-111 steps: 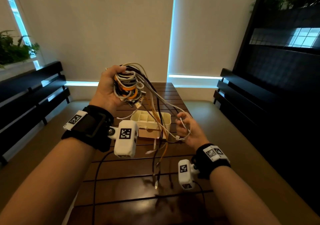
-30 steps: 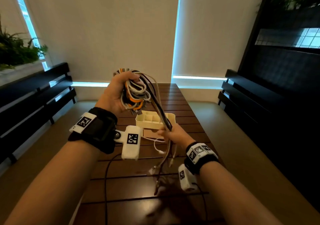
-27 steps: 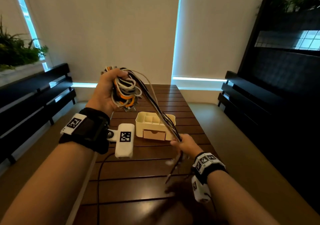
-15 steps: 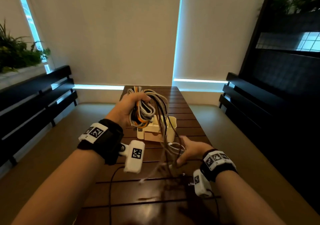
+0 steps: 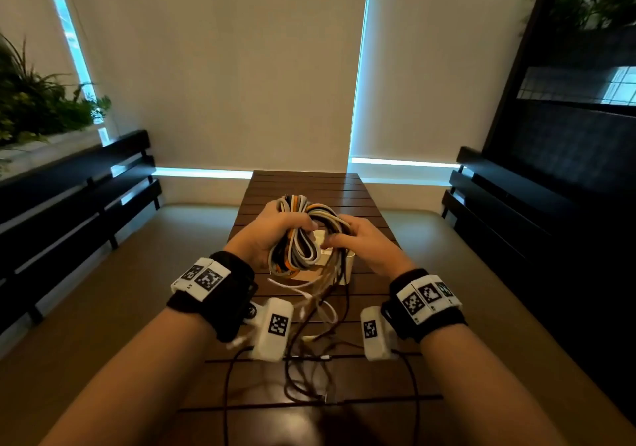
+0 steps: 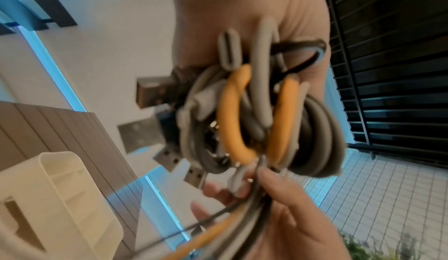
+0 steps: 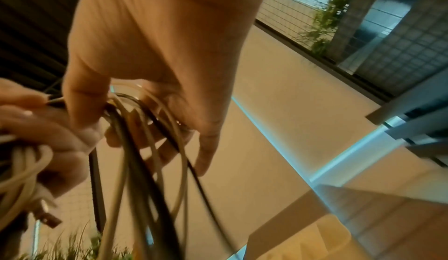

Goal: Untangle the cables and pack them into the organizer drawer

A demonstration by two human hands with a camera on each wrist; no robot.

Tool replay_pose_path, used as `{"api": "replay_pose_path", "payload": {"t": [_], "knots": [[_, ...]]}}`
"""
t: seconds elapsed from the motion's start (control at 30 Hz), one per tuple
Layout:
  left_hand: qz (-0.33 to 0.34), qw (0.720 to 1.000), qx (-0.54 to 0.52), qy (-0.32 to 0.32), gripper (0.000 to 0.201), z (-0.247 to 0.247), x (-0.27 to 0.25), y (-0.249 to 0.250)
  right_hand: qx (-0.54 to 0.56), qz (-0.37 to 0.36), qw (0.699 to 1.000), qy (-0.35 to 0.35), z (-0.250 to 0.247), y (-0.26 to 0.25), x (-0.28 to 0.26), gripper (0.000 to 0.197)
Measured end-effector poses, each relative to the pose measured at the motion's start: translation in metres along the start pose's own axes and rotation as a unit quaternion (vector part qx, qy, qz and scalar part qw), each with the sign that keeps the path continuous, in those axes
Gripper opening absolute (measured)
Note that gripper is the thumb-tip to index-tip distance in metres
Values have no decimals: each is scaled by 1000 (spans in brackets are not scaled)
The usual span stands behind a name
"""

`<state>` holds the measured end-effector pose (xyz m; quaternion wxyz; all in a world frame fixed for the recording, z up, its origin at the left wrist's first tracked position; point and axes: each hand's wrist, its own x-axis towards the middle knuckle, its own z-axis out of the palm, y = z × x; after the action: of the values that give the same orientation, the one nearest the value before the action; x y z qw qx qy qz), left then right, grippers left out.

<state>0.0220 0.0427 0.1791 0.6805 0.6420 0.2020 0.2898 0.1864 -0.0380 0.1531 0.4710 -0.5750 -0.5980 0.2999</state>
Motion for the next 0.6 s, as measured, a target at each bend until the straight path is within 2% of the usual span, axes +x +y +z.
{"api": "replay_pose_path", "payload": {"t": [0.07,0.13,0.2,0.27,0.3,0.37,0.43,0.5,0.53,0.6], "knots": [[10,1000,5,11,14,-2,0,-4,96,11,995,-21,-4,8,-5,25],[31,998,27,43,12,-4,3,-8,205,20,978,-39,-4,11,-10,20],[56,992,71,92,23,-4,8,-14,239,26,971,-5,-1,9,-14,7],[84,981,89,147,26,-1,10,-21,245,21,969,37,6,3,-14,8],[88,980,73,160,28,2,10,-23,228,17,972,58,11,-2,-14,10],[90,980,17,176,42,8,12,-28,120,-3,986,114,26,-13,-12,24],[90,980,-15,177,66,12,13,-32,-19,-15,986,165,38,-20,-11,58],[79,983,-20,163,89,13,12,-35,-113,5,980,164,42,-23,-10,80],[74,984,-20,164,96,12,12,-37,-146,15,977,154,44,-23,-11,80],[69,982,-16,175,94,10,11,-37,-202,25,970,132,46,-22,-13,83]]}}
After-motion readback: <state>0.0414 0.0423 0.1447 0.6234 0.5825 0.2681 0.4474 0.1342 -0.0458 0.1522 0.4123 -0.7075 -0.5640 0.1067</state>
